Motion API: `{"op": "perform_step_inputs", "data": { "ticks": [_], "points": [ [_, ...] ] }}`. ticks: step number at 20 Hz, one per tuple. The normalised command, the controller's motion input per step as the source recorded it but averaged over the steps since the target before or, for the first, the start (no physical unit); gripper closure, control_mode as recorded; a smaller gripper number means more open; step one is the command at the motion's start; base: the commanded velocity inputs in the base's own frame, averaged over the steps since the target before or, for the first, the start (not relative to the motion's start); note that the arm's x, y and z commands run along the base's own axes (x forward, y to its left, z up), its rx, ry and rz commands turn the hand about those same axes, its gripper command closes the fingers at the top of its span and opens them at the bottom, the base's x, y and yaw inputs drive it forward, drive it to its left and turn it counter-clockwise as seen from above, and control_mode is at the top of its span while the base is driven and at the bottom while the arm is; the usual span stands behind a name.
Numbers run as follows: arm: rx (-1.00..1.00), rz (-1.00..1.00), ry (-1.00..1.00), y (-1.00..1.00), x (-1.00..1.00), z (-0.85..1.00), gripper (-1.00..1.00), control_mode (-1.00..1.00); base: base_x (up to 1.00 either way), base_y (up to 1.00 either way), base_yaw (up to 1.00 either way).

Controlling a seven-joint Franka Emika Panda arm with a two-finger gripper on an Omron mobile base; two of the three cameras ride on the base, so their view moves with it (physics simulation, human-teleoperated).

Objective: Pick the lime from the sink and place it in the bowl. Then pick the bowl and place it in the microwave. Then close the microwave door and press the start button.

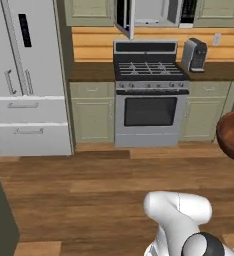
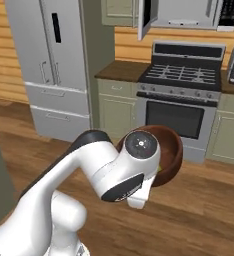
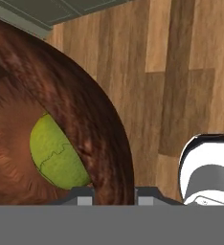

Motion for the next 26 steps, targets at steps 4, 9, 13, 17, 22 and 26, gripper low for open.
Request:
{"op": "perform_step_inputs", "data": {
  "ticks": [4,9,13,17,22,26],
  "points": [
    [0.00,0.00,0.00,0.00,0.00,0.00,1.00,1.00,1.00,0.00,-0.15],
    [0.00,0.00,0.00,0.00,0.00,0.00,1.00,1.00,1.00,0.00,-0.12],
    [0.00,0.00,0.00,0.00,0.00,0.00,1.00,1.00,1.00,-0.03,-0.06],
    [0.00,0.00,0.00,0.00,0.00,0.00,1.00,1.00,1.00,-0.02,-0.01],
    [0.00,0.00,0.00,0.00,0.00,0.00,1.00,1.00,1.00,-0.21,0.00],
    [0.00,0.00,0.00,0.00,0.00,0.00,1.00,1.00,1.00,-0.23,0.00]
  ]
}}
